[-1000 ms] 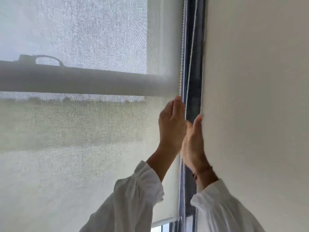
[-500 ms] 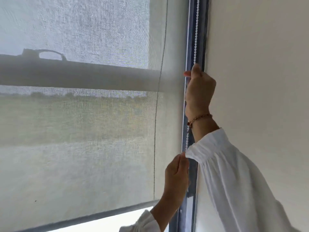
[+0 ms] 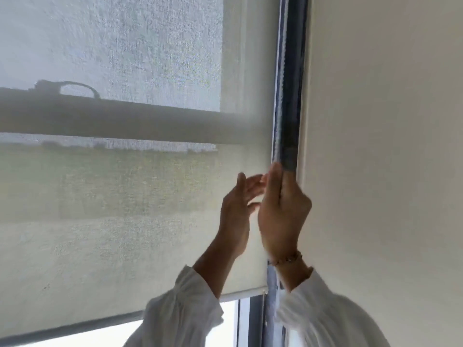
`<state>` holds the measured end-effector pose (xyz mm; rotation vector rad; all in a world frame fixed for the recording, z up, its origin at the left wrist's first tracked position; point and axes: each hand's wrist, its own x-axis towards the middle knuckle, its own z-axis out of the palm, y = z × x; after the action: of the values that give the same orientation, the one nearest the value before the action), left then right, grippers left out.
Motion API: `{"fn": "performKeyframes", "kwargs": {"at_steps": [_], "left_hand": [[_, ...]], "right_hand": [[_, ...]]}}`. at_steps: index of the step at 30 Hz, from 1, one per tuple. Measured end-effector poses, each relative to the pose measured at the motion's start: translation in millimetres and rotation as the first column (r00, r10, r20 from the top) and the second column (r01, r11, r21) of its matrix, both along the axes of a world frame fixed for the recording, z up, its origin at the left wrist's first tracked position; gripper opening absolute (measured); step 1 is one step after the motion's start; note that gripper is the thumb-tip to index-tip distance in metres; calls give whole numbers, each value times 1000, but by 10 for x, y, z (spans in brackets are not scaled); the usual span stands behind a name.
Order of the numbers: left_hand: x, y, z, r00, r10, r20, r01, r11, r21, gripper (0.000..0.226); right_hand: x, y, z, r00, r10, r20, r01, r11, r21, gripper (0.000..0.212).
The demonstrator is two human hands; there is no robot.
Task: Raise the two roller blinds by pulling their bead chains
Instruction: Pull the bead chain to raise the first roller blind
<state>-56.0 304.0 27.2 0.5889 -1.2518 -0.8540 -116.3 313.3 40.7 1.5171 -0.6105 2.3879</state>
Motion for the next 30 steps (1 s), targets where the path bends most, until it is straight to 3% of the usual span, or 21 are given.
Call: {"fn": "performKeyframes", "kwargs": {"at_steps": [3, 6, 9, 11, 14, 16, 24, 28, 30], "left_hand": [[63, 148, 473, 984, -175, 31, 176, 983, -44, 43], [57, 297, 833, 949, -313, 22, 314, 949, -32, 41], [-10, 306, 906, 978, -209, -15, 208, 977, -46, 37], [-41, 293, 858, 973, -218, -71, 209, 971, -120, 42], [-34, 300, 807, 914, -352, -202, 308, 926, -220, 43], [-40, 305, 774, 881, -400, -254, 345, 909, -233, 45], [-261, 331, 138, 859, -411, -306, 406, 910, -84, 44], [-253, 372, -135, 881, -379, -283, 388, 921, -25, 35], [-220, 397, -230, 891, -374, -255, 386, 923, -6, 35]], "right_hand": [[50, 17, -491, 989, -54, -134, 50, 998, -28, 53], [96, 13, -819, 984, -12, -175, 14, 1000, 14, 49], [87, -24, -827, 980, 133, -149, -121, 989, 88, 46], [76, -49, -761, 948, 316, -32, -305, 935, 183, 41], [20, -99, -609, 828, 505, 245, -556, 795, 241, 27], [-75, -125, -435, 831, 463, 308, -537, 812, 229, 25], [-299, 113, 686, 748, 618, 242, -664, 706, 248, 25], [-359, 256, 1166, 628, 747, 219, -759, 526, 383, 18], [-320, 293, 1311, 590, 774, 232, -767, 447, 460, 25]]}}
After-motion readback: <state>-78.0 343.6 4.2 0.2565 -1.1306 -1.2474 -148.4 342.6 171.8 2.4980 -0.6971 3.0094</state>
